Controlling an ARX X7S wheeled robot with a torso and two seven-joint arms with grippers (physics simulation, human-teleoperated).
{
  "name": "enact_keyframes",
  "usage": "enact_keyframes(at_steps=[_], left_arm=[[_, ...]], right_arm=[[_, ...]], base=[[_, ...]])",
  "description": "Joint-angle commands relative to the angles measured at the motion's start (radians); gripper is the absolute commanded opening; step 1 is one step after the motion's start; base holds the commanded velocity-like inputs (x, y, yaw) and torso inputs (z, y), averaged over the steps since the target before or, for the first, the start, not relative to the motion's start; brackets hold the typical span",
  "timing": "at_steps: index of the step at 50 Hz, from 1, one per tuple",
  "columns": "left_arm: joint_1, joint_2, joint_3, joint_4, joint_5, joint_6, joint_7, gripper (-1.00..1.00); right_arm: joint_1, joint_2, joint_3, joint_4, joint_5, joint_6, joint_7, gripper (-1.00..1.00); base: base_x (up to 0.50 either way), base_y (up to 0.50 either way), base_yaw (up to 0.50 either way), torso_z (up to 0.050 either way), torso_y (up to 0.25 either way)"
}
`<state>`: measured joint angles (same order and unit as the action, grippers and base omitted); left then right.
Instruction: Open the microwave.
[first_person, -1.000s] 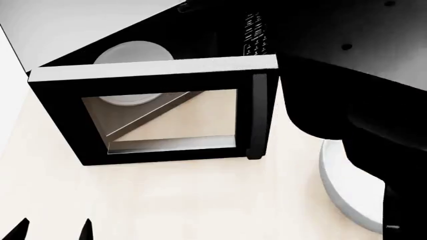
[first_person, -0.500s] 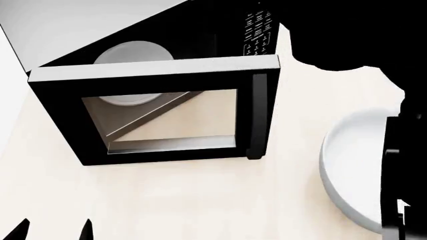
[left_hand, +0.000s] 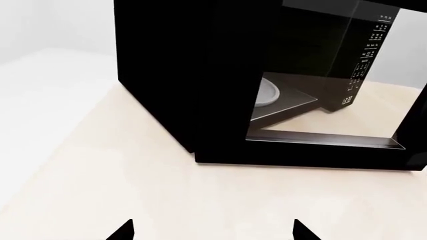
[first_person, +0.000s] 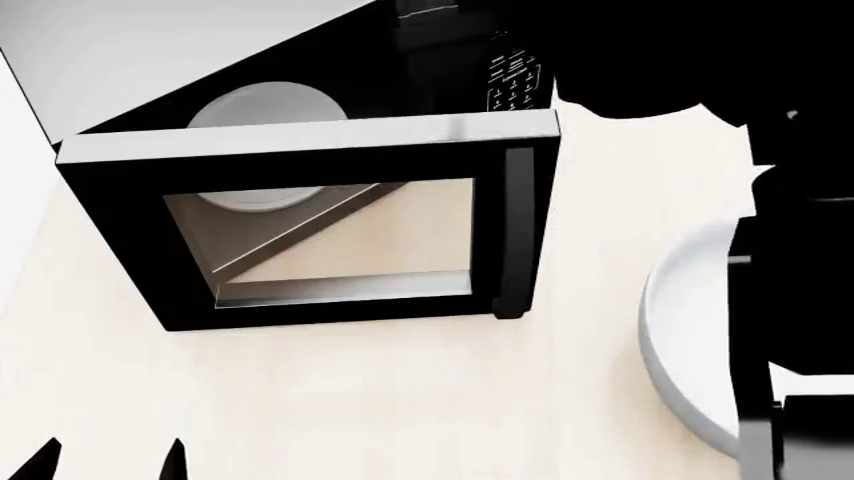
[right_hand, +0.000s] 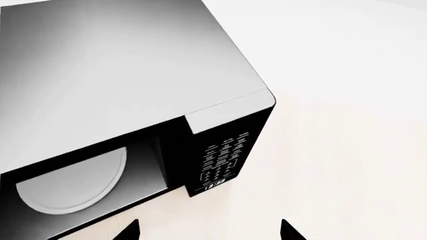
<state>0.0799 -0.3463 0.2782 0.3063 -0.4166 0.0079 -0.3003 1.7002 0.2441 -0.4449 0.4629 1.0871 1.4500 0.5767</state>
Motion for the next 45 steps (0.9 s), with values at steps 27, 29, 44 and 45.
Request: enact_keyframes(at_steps=[27, 29, 44, 45], left_arm=[[-0.003, -0.008, 0.007, 0.004, -0.005, 0.002, -0.011, 1.0], [-0.004, -0.008, 0.006, 0.003, -0.007, 0.002, -0.011, 1.0], [0.0, -0.013, 0.009, 0.008, -0.008, 0.005, -0.015, 1.0], [0.0, -0.013, 0.009, 0.009, -0.009, 0.005, -0.015, 1.0]], right_arm=[[-0.078, 0.028, -0.037, 0.005, 0.07, 0.023, 0.038, 1.0], [-0.077, 0.031, -0.043, 0.008, 0.07, 0.021, 0.032, 1.0], [-0.116, 0.043, -0.01, -0.032, 0.156, 0.069, 0.108, 1.0], [-0.118, 0.043, -0.005, -0.034, 0.166, 0.074, 0.118, 1.0]], base=[[0.0, 0.0, 0.0, 0.0, 0.0], [0.0, 0.0, 0.0, 0.0, 0.0], [0.0, 0.0, 0.0, 0.0, 0.0], [0.0, 0.0, 0.0, 0.0, 0.0]])
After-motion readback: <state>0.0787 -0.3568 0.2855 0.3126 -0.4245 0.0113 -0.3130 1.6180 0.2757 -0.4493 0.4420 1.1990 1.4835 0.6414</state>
